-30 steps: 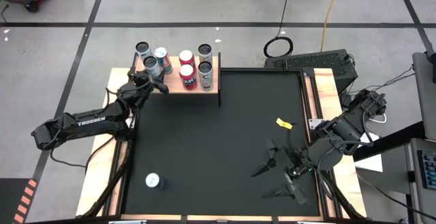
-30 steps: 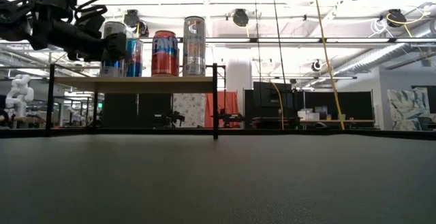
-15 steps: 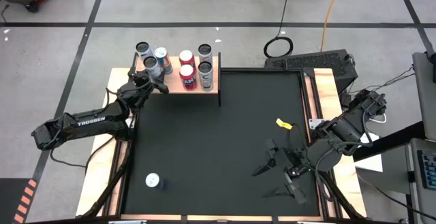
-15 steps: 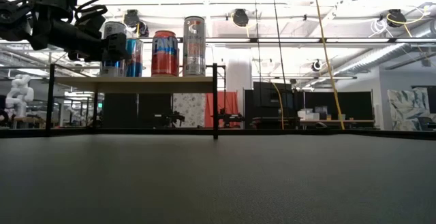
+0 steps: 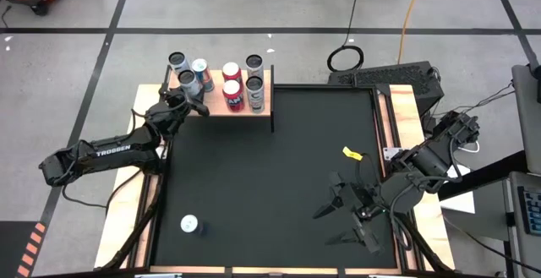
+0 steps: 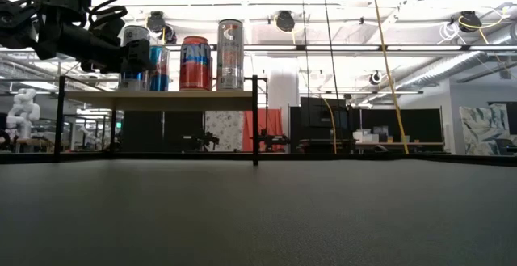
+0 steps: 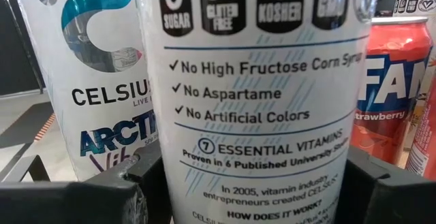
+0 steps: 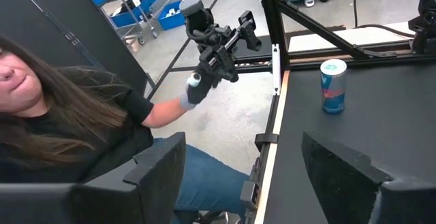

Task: Place canned beverage on shelf
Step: Put the white-blue soda can aligned with the other white-blue soda can on the shelf

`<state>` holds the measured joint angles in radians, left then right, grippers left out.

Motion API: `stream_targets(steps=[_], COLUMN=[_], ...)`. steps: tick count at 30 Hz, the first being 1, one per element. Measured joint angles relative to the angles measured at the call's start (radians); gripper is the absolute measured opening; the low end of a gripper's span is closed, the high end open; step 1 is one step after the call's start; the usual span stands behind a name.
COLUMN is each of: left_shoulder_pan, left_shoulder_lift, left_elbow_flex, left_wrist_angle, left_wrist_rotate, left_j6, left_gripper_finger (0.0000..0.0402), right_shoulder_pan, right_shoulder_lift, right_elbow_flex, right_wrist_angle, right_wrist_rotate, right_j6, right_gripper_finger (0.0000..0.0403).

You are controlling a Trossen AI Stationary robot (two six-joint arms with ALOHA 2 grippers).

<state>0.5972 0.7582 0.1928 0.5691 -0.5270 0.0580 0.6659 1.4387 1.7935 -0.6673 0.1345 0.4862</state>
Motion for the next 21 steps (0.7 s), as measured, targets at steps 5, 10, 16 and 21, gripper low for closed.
stream_targets(steps=[5,10,16,21], left_shoulder_pan=[0.0,0.0,0.0,0.0], left_shoulder_lift=[0.0,0.0,0.0,0.0], left_elbow_flex=[0.0,0.0,-0.001,-0.001], left_wrist_angle=[-0.001,-0.001,-0.001,0.0], left_wrist_rotate=[0.0,0.0,0.0,0.0], left_j6=[0.0,0.001,0.0,0.001], left_gripper_finger=[0.0271,0.0271,0.0271,0.0271], right_shoulder_pan=[0.0,0.004,0.005,0.005], right_shoulder_lift=[0.0,0.0,0.0,0.0], right_elbow_flex=[0.0,0.0,0.0,0.0], right_wrist_angle=[0.001,0.0,-0.002,-0.018], right_wrist_rotate=[-0.001,-0.003,-0.003,0.0], right_j6=[0.01,0.026,0.025,-0.009], right_gripper_finger=[0.027,0.027,0.027,0.027])
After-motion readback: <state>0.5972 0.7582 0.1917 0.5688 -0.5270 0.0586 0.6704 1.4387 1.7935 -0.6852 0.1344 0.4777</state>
